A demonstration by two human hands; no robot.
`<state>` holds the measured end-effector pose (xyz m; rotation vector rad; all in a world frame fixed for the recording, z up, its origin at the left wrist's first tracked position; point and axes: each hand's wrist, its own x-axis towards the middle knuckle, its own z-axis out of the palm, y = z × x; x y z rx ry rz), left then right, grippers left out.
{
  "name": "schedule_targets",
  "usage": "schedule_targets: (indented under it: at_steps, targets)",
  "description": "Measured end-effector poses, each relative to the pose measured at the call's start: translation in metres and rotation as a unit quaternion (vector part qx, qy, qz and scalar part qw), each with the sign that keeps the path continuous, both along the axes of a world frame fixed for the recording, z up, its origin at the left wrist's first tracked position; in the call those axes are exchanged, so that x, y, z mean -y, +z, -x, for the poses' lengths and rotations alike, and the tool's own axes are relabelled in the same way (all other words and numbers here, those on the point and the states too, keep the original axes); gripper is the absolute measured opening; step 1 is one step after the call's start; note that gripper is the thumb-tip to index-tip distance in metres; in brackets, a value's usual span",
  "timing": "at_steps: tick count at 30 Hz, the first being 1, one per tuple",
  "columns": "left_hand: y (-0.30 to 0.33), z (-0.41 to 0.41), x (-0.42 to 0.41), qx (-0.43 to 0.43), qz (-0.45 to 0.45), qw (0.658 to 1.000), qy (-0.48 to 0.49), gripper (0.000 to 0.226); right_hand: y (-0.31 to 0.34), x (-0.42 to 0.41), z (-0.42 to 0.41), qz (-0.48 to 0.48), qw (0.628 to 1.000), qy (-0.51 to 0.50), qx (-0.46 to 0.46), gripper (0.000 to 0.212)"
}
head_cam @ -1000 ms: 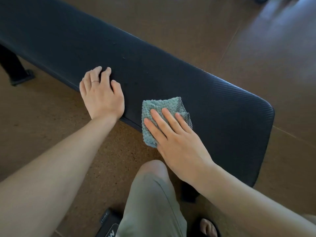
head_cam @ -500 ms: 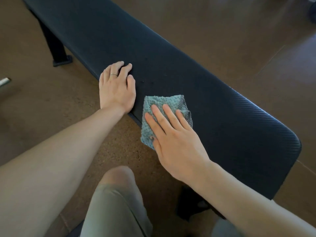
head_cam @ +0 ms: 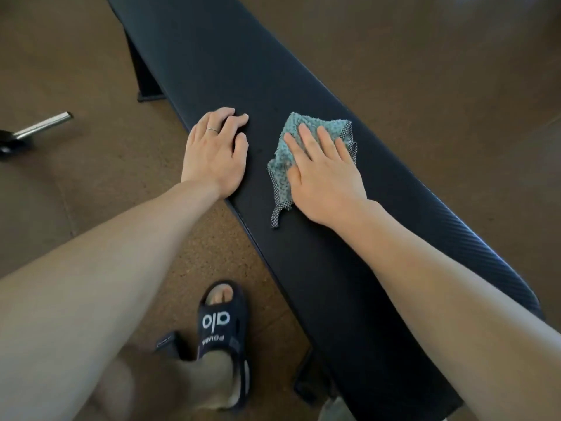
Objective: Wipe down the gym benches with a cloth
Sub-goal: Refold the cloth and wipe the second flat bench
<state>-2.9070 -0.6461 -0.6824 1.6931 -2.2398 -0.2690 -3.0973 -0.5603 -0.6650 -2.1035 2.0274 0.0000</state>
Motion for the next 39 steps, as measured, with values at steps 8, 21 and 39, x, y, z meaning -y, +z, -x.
schedule_targets:
  at_steps: [8, 21, 39]
  targets:
    - [0.001, 0.002, -0.003, 0.001, -0.007, 1.0, 0.0, 0.05, 0.016, -0.131, -0.029, -0.008, 0.996, 0.084, -0.003, 0.062]
    - [-0.003, 0.001, 0.001, -0.025, 0.019, 1.0, 0.0, 0.048, 0.011, -0.037, -0.055, -0.005, 1.0, -0.002, 0.007, 0.064]
    - [-0.004, -0.005, 0.003, -0.071, 0.013, 0.996, -0.059, 0.054, 0.006, -0.038, -0.103, 0.0, 0.989, -0.149, -0.018, 0.061]
